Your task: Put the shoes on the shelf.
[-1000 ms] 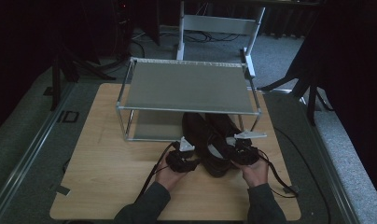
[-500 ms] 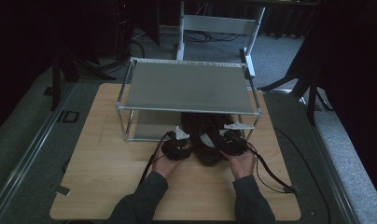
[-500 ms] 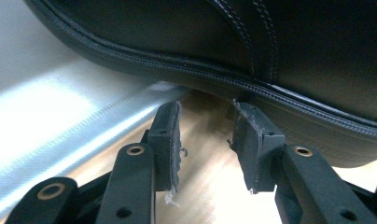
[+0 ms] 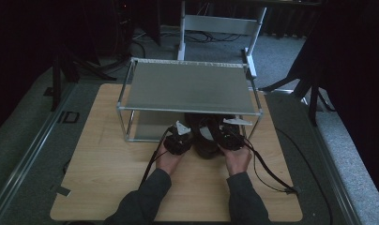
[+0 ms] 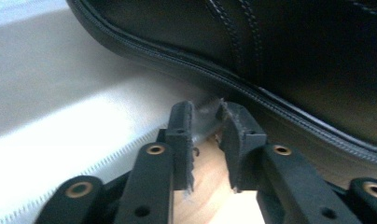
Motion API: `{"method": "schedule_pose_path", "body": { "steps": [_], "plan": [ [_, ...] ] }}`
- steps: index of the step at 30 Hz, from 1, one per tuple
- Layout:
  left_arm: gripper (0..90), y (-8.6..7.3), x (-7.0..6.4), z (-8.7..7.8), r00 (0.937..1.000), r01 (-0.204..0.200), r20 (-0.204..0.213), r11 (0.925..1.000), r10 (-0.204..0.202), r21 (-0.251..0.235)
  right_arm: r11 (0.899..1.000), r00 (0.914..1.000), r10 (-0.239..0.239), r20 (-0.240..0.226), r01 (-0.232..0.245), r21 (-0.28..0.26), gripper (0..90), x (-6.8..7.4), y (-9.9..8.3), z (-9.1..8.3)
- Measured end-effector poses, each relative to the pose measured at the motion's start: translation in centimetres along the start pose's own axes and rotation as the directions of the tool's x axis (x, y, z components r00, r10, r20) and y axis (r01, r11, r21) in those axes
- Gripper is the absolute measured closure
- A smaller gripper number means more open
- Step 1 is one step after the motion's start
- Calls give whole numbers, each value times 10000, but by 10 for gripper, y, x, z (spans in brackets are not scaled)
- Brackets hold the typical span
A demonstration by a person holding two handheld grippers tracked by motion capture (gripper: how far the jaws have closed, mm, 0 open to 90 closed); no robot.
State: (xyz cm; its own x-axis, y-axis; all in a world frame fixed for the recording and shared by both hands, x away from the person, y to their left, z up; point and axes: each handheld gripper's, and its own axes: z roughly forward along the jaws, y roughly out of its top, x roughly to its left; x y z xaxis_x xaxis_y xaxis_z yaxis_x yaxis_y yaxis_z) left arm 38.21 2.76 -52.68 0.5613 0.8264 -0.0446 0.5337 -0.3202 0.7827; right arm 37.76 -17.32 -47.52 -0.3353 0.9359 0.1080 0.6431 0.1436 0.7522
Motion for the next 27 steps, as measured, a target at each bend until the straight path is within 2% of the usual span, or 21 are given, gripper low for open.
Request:
{"method": "schedule_pose_path", "body": {
  "steps": [2,3,4,7,8,10,14,16,23,27],
  "plan": [
    [785,1,0,1,10000,-5,-48,10000,5,-14,10000,10000,68,56,-68,-61,794,0,0,1],
    [785,3,-1,5,9998,37,-210,10000,-39,-68,9998,9998,132,113,-130,-131,794,0,1,2],
    [830,4,-2,7,9996,62,-288,9999,-65,-87,9994,9992,275,276,-268,-238,794,2,1,5],
    [893,5,-4,11,9979,2,-641,10000,-5,-46,9990,9977,109,666,-80,-444,793,8,2,8],
    [895,5,-4,11,9979,2,-641,10000,-5,-46,9990,9977,109,666,-80,-444,793,8,2,8],
    [896,6,-2,12,9965,242,-801,9995,-257,-196,9980,9966,63,823,-10,-633,793,13,3,11],
    [898,8,3,14,9936,259,-1091,9994,-285,-250,9953,9958,592,700,-535,-808,793,13,3,17],
    [898,8,5,16,9926,268,-1178,9993,-299,-275,9931,9946,728,743,-654,-976,793,16,1,20],
    [900,6,11,22,9854,405,-1637,9981,-477,-466,9906,9915,415,1234,-247,-1344,793,28,1,30],
    [900,8,15,25,9840,388,-1722,9981,-464,-472,9872,9915,696,1103,-526,-1508,792,28,2,36]
  ]
}}
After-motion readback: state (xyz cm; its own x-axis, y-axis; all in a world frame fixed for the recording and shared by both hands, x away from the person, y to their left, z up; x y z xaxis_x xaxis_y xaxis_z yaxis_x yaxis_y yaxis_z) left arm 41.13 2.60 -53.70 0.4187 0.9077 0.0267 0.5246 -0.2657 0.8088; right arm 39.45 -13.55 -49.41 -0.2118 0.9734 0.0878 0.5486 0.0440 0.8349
